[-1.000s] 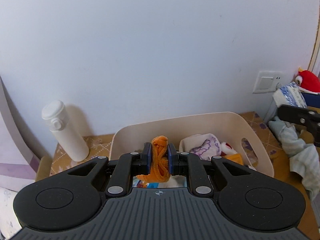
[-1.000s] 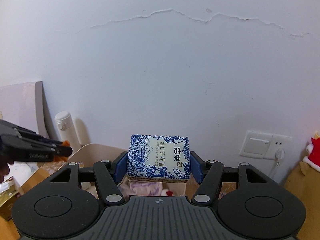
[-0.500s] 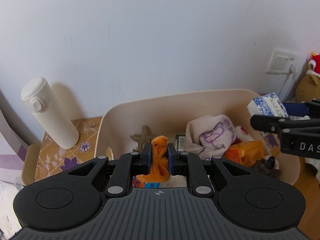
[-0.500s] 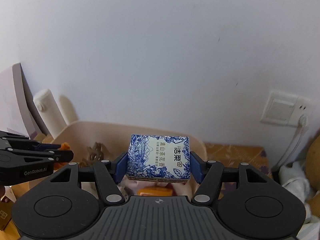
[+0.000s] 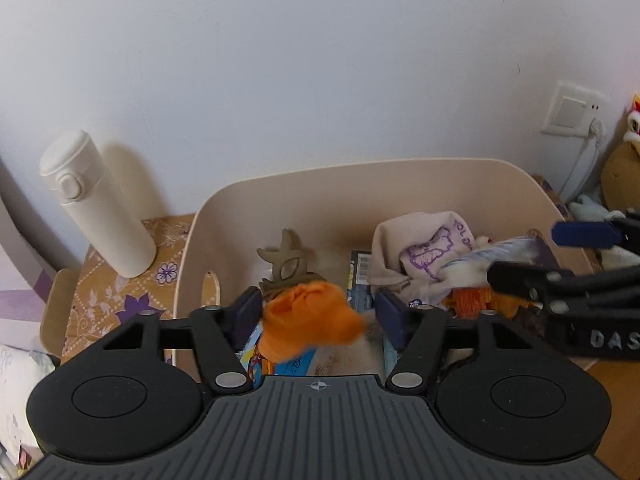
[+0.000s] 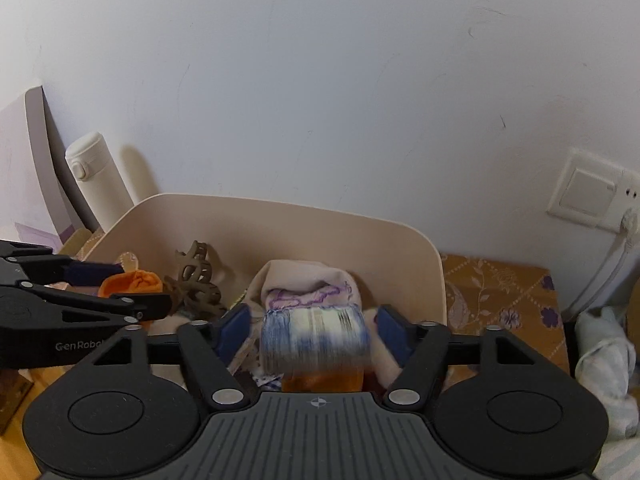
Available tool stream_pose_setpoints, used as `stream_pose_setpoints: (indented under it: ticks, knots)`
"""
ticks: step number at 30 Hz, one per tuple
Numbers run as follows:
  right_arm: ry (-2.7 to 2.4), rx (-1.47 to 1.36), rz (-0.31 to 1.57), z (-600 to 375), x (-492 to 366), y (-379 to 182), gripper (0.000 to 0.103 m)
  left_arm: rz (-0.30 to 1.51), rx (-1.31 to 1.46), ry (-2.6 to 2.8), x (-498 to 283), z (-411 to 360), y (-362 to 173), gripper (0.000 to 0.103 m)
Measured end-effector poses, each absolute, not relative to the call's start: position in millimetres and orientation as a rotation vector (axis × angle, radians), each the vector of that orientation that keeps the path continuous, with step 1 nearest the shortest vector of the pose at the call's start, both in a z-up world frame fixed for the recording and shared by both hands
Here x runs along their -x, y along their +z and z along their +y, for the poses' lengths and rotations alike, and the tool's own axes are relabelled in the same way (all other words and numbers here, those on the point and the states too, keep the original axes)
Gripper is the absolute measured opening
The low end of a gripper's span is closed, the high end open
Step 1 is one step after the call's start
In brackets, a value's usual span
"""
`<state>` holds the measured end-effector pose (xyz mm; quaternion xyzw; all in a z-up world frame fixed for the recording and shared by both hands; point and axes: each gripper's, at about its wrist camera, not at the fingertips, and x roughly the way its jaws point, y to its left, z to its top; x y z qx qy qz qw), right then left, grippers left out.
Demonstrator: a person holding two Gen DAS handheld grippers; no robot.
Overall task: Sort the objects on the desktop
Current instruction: 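Drop orange cloth and tissue box into the basket and open both grippers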
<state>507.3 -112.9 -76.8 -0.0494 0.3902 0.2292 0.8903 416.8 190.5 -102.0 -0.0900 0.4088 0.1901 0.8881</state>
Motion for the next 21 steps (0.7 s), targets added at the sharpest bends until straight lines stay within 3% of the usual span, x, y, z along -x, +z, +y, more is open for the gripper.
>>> stream_pose_setpoints:
  ticks: [2, 7, 21]
  knots:
    - [0.489, 0.085, 0.814, -119.9, -502.3, -73.9, 0.082, 0.849, 0.180, 0.403, -412.9, 187.3, -98.7, 0.067]
    - [0.472, 0.111, 0.786, -130.6, -489.8, -62.4, 0.103, 0.855, 0.221, 0.386, -396.5, 183.1, -89.3, 0.071]
    - [0.465, 0.128, 0.756, -140.2, -430.6, -25.5, 0.103, 0.820, 0.213, 0.414, -315.3, 155.4, -48.6, 0.071]
